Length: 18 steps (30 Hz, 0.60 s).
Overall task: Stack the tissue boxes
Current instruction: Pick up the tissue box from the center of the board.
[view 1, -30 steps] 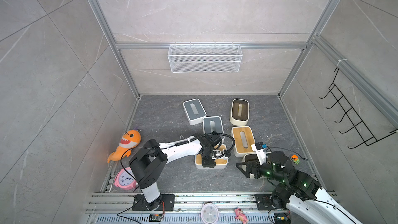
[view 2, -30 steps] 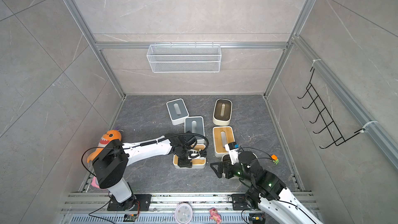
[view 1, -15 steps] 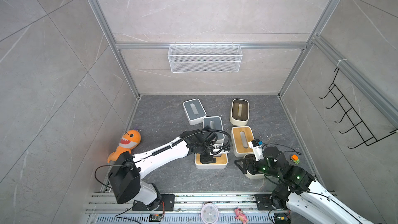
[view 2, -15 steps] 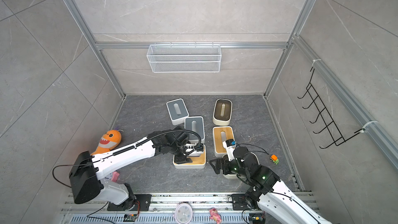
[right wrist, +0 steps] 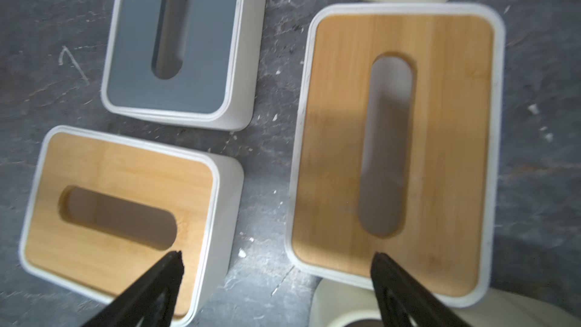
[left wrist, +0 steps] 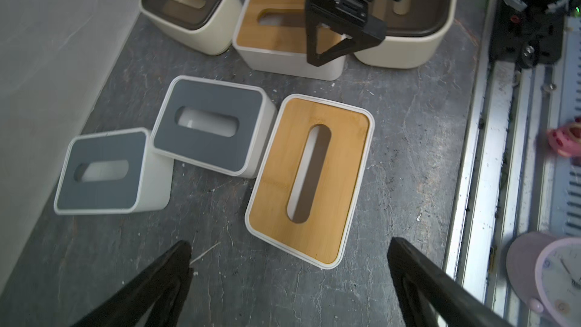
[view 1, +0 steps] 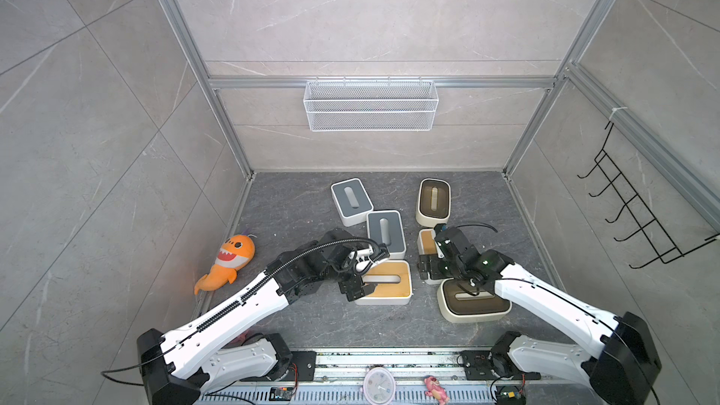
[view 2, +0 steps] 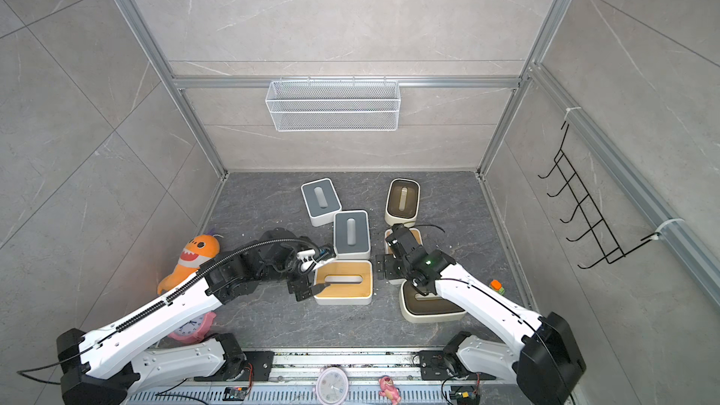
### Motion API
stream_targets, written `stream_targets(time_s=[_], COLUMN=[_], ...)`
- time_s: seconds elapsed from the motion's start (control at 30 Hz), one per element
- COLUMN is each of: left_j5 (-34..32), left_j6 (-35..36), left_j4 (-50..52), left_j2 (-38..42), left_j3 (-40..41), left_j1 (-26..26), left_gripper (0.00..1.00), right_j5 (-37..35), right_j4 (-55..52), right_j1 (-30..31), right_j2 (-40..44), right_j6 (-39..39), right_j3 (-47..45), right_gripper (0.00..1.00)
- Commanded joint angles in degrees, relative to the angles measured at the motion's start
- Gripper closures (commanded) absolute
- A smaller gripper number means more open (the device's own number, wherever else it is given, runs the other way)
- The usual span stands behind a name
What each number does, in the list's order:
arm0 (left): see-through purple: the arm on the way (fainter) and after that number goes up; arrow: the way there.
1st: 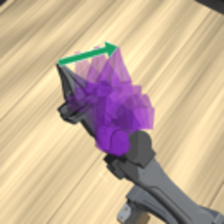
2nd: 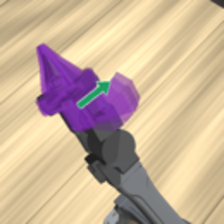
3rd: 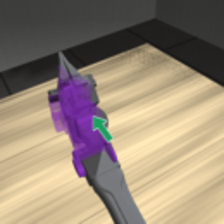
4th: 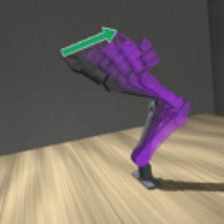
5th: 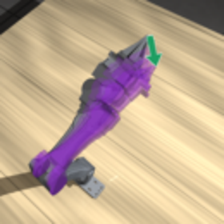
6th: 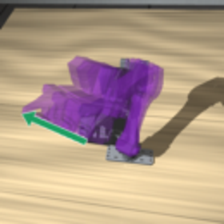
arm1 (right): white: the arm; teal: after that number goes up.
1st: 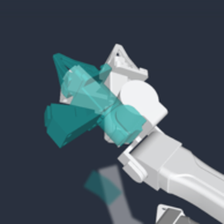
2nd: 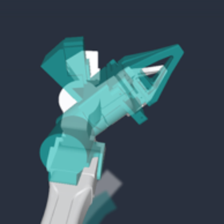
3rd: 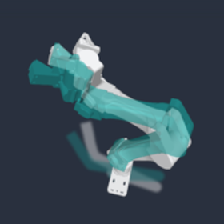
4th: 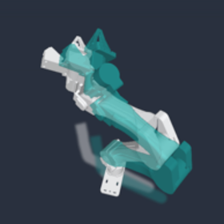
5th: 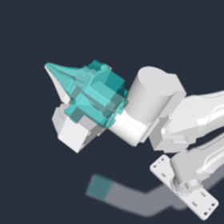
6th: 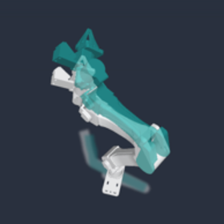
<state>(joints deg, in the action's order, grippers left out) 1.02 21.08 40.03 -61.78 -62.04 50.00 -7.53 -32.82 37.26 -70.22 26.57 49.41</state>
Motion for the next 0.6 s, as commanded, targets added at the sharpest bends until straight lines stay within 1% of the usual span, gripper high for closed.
stream_targets(time_s=[0.0,0.03,0.1,0.17,0.23,0.33,0.4,0.47,0.57], left_j5=[-0.85,-0.71,-1.11,1.80,6.91,8.08,6.36,5.23,3.79], left_j6=[-12.39,-12.44,-11.47,-10.62,-11.12,-14.83,-16.31,-16.60,-17.07], left_j4=[2.81,1.78,-4.47,-11.35,-15.38,-15.37,-14.79,-12.18,-11.73], left_j2=[-0.91,-0.83,1.31,4.32,6.50,6.71,5.11,2.76,2.00], left_j3=[-5.62,-5.08,-0.49,5.08,8.77,8.62,8.49,6.37,5.50], left_j1=[-4.77,-5.23,-5.26,-5.87,-7.45,-7.69,-7.64,-7.70,-7.93], left_gripper=[0.00,0.00,0.00,0.00,0.00,0.00,0.00,0.00,0.00], right_j5=[-6.49,-6.79,-6.76,-6.20,-6.21,-7.72,-9.00,-9.32,-7.71], right_j4=[-3.66,-3.89,-3.71,-3.09,-2.69,-3.71,-4.08,-3.71,-2.15], right_j1=[-0.17,-0.17,-0.17,-0.17,-0.18,-0.25,-0.25,-0.59,-1.80], right_j2=[-5.18,-6.94,-10.07,-12.00,-13.27,-14.96,-15.93,-16.43,-16.31], right_j6=[-2.43,-2.53,-2.57,-2.57,-2.40,-2.40,-2.40,-2.46,-3.29], right_j3=[5.02,6.06,7.94,9.00,9.68,10.53,10.48,10.08,9.53], right_gripper=[0.08,0.10,0.12,0.15,0.16,0.17,0.17,0.17,0.17])
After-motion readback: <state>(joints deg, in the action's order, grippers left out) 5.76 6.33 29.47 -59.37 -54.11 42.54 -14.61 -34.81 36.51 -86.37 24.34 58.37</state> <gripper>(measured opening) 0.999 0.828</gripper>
